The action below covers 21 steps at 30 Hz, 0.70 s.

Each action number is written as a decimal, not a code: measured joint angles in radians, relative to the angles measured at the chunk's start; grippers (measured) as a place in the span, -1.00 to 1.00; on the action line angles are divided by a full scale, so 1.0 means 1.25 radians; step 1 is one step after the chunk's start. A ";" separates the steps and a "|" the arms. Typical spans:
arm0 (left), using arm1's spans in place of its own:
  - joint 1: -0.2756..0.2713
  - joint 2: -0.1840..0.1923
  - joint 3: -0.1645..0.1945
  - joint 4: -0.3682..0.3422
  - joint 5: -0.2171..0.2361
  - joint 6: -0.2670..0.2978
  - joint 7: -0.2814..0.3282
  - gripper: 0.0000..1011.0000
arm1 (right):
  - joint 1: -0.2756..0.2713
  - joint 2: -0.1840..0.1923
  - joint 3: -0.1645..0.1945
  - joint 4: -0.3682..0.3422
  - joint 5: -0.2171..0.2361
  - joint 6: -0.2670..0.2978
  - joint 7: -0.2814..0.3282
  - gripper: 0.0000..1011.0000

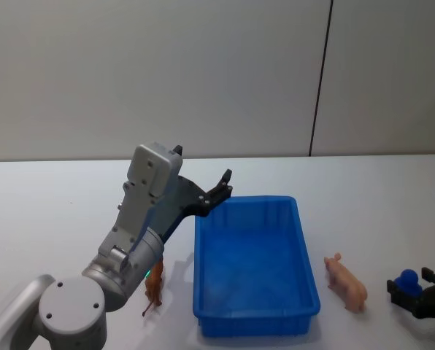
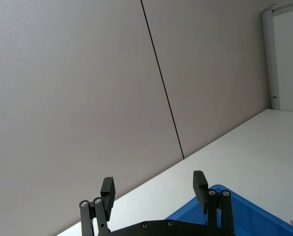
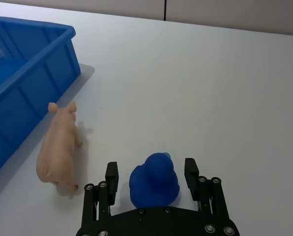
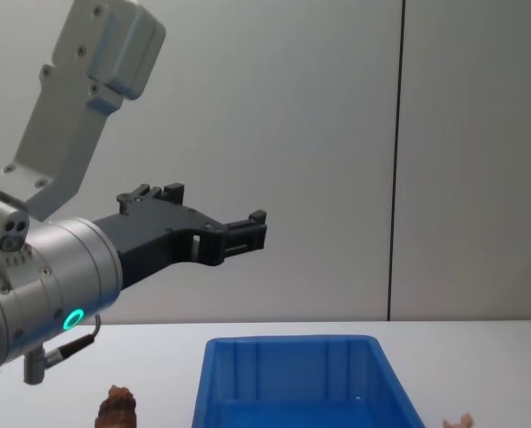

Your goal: Pick up the two dolls from the table and place them into the box.

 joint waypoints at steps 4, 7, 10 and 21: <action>0.000 0.000 0.000 0.000 0.000 0.000 0.000 0.99 | 0.001 -0.003 -0.002 0.007 0.000 0.003 -0.004 0.47; 0.000 0.000 0.000 0.000 0.000 0.000 0.000 0.99 | 0.001 -0.004 -0.002 0.010 0.001 0.003 -0.006 0.31; 0.000 0.000 0.000 0.000 0.000 0.000 0.000 0.99 | 0.001 -0.005 -0.003 0.014 0.003 0.003 -0.010 0.08; 0.000 0.000 0.000 0.000 0.000 0.000 0.000 0.99 | -0.002 -0.009 -0.004 0.013 0.007 -0.029 -0.013 -0.37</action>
